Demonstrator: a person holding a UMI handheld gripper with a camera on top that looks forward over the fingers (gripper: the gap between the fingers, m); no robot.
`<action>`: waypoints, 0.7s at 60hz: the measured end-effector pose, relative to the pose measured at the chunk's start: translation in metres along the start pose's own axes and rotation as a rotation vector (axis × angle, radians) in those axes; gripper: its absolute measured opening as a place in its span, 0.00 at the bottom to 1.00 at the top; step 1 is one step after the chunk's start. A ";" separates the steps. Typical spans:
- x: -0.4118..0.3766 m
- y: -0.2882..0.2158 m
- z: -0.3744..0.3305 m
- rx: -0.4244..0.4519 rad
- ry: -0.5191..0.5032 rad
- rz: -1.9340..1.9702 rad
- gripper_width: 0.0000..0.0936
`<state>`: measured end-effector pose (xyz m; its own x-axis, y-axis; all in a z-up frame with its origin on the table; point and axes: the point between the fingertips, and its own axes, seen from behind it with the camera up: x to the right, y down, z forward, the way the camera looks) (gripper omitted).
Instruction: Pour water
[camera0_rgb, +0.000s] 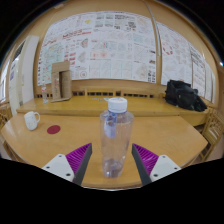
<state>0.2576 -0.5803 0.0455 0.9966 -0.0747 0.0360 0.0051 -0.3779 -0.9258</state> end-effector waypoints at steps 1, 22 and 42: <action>0.000 -0.002 0.005 0.005 -0.004 0.000 0.86; 0.009 0.002 0.049 0.077 -0.001 0.009 0.42; 0.009 -0.024 0.043 0.089 0.091 -0.064 0.34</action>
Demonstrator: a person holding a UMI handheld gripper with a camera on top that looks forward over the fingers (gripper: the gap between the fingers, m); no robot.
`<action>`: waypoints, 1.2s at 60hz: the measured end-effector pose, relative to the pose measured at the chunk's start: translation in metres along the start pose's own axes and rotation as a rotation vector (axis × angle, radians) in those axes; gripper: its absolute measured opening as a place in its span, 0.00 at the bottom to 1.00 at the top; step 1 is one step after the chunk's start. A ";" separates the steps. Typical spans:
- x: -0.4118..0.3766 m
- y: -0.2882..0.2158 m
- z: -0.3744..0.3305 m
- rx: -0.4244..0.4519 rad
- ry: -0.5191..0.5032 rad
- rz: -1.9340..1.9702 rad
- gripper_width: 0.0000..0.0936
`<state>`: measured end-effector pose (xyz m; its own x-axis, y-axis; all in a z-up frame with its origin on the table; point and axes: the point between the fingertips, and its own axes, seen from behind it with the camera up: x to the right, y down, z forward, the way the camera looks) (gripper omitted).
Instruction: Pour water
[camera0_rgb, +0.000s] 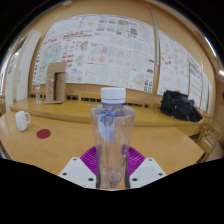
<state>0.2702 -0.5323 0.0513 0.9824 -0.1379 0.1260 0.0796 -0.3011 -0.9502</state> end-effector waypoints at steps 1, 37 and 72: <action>0.000 -0.005 0.000 0.005 0.010 -0.011 0.34; -0.220 -0.337 0.022 0.318 0.473 -1.280 0.34; -0.428 -0.201 0.121 0.308 0.212 -2.143 0.34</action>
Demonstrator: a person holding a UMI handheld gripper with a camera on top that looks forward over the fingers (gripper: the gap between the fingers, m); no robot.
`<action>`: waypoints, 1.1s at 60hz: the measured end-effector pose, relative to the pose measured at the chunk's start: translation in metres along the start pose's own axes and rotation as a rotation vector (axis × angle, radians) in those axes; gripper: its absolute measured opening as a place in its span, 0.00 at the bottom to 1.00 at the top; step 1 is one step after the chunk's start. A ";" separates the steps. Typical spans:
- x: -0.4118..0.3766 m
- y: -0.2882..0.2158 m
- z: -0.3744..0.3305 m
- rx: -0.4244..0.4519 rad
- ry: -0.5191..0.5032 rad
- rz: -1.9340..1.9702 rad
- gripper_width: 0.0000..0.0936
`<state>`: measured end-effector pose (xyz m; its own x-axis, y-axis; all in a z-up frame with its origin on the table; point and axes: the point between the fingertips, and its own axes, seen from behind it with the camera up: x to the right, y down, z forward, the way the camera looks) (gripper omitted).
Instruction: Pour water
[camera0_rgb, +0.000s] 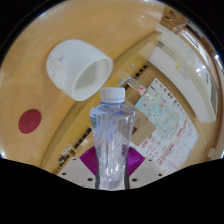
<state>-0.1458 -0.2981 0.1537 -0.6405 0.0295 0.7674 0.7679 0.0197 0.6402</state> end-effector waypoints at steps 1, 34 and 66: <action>0.004 0.001 -0.001 0.002 0.004 0.016 0.34; 0.106 0.147 -0.059 0.084 0.035 1.736 0.34; -0.125 -0.001 -0.018 -0.018 -0.413 2.180 0.34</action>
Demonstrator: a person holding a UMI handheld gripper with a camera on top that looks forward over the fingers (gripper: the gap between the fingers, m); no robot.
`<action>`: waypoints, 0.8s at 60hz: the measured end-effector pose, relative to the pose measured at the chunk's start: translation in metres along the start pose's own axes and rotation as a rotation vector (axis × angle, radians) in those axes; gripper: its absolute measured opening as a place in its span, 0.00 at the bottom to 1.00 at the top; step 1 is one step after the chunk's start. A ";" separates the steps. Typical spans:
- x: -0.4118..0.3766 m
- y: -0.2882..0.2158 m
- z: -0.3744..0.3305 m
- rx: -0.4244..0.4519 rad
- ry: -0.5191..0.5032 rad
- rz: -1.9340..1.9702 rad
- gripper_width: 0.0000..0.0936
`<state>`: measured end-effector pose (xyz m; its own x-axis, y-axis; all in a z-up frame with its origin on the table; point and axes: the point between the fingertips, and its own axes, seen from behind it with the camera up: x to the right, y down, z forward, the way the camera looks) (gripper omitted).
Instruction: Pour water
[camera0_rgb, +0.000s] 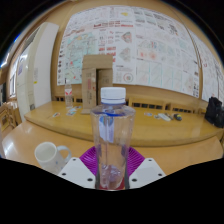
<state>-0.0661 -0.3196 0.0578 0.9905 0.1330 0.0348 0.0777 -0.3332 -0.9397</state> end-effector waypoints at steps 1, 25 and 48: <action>0.000 0.007 0.002 -0.009 -0.002 0.001 0.34; -0.001 0.027 -0.012 -0.063 0.000 0.025 0.79; -0.028 -0.008 -0.207 -0.095 0.166 0.025 0.91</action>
<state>-0.0713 -0.5141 0.1344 0.9968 -0.0298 0.0747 0.0552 -0.4218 -0.9050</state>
